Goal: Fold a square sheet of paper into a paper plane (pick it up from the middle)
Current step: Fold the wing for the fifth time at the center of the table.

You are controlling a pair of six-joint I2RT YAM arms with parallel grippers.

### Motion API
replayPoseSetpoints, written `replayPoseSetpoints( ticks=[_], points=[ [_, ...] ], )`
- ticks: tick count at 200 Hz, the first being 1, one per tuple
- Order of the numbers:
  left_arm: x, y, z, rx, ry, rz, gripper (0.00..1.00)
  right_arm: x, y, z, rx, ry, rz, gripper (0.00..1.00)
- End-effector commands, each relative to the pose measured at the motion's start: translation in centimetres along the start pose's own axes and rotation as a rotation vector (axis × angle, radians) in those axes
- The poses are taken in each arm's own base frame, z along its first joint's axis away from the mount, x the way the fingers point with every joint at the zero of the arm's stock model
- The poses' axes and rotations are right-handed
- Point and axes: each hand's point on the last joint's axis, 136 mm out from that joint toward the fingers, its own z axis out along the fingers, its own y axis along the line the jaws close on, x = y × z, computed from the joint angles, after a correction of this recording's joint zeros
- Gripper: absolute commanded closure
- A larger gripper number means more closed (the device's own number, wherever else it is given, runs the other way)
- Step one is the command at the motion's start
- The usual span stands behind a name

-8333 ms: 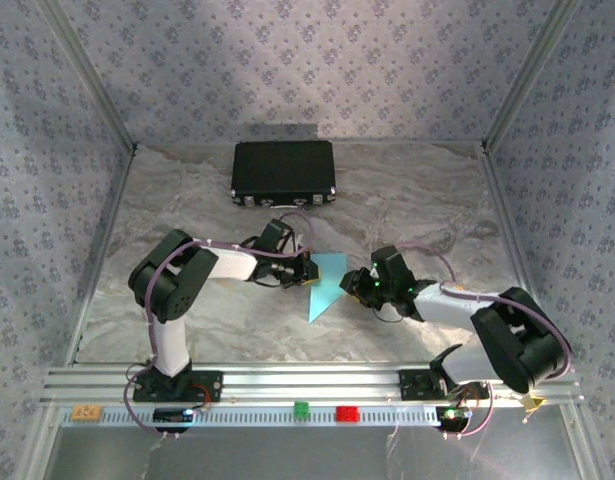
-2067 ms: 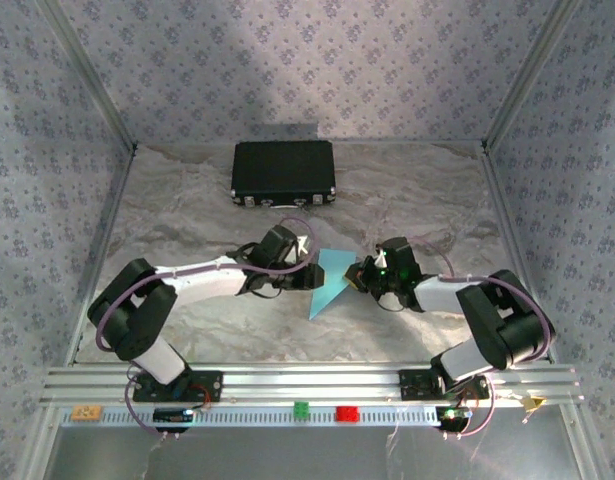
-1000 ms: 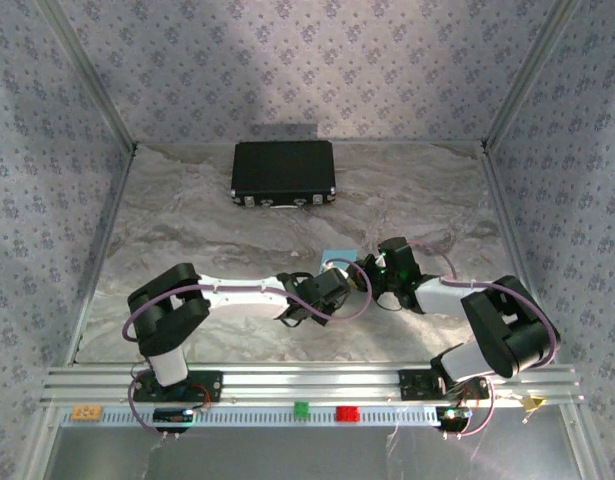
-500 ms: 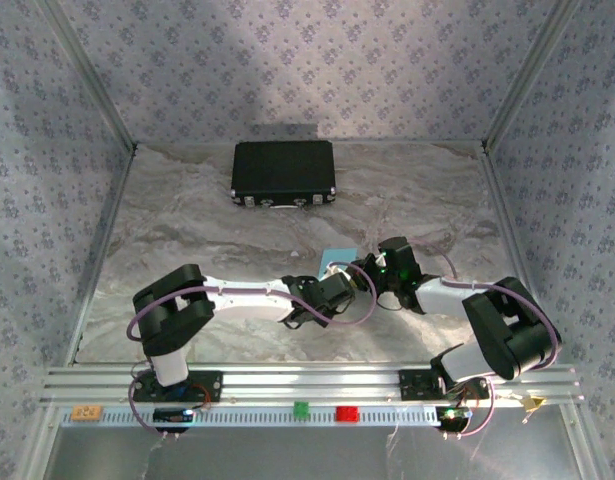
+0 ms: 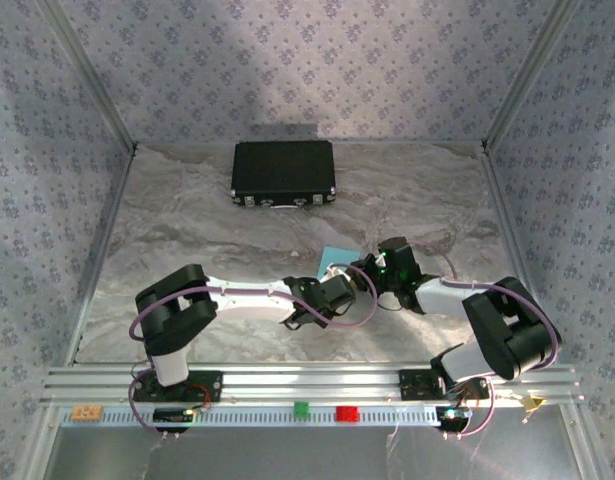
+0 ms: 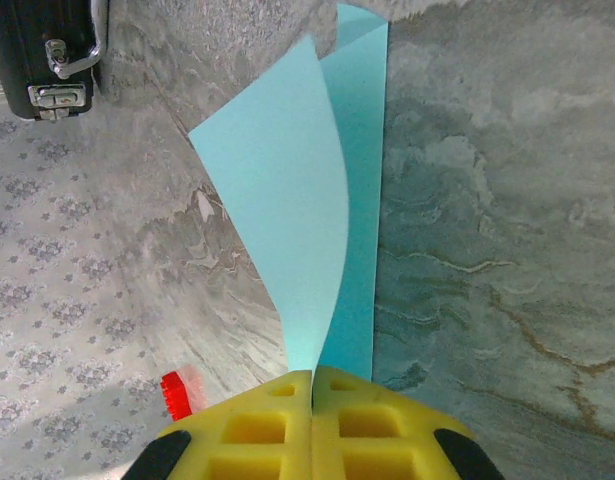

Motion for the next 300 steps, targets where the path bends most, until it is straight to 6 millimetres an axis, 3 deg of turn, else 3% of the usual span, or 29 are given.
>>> replayPoseSetpoints(
  ticks=[1, 67, 96, 161, 189, 237, 300],
  points=[
    [-0.2, 0.2, -0.2, -0.033, 0.002, 0.029, 0.76, -0.3, 1.0, -0.1, -0.009, -0.011, 0.000, 0.95],
    [-0.5, 0.1, -0.4, -0.031, -0.012, 0.028, 0.73, -0.2, 1.0, -0.1, -0.010, -0.011, 0.000, 0.96],
    [-0.3, 0.1, -0.4, -0.032, -0.013, 0.026, 0.83, -0.3, 1.0, -0.1, -0.011, -0.013, 0.001, 0.96],
    [-0.3, 0.3, -0.6, -0.032, -0.028, 0.015, 0.93, -0.5, 0.8, -0.4, 0.000, -0.024, -0.012, 0.91],
    [-0.4, 0.4, -0.7, -0.026, -0.039, 0.000, 0.96, -0.7, 0.5, -0.9, 0.018, -0.037, -0.028, 0.85],
    [-0.7, -0.1, -0.8, 0.029, -0.053, -0.034, 1.00, -1.8, -0.2, -2.8, 0.062, -0.088, -0.055, 0.66],
    [-0.5, -0.6, -0.6, 0.127, -0.048, -0.085, 1.00, -2.5, -0.4, -4.4, 0.051, -0.124, -0.061, 0.61]
  ],
)
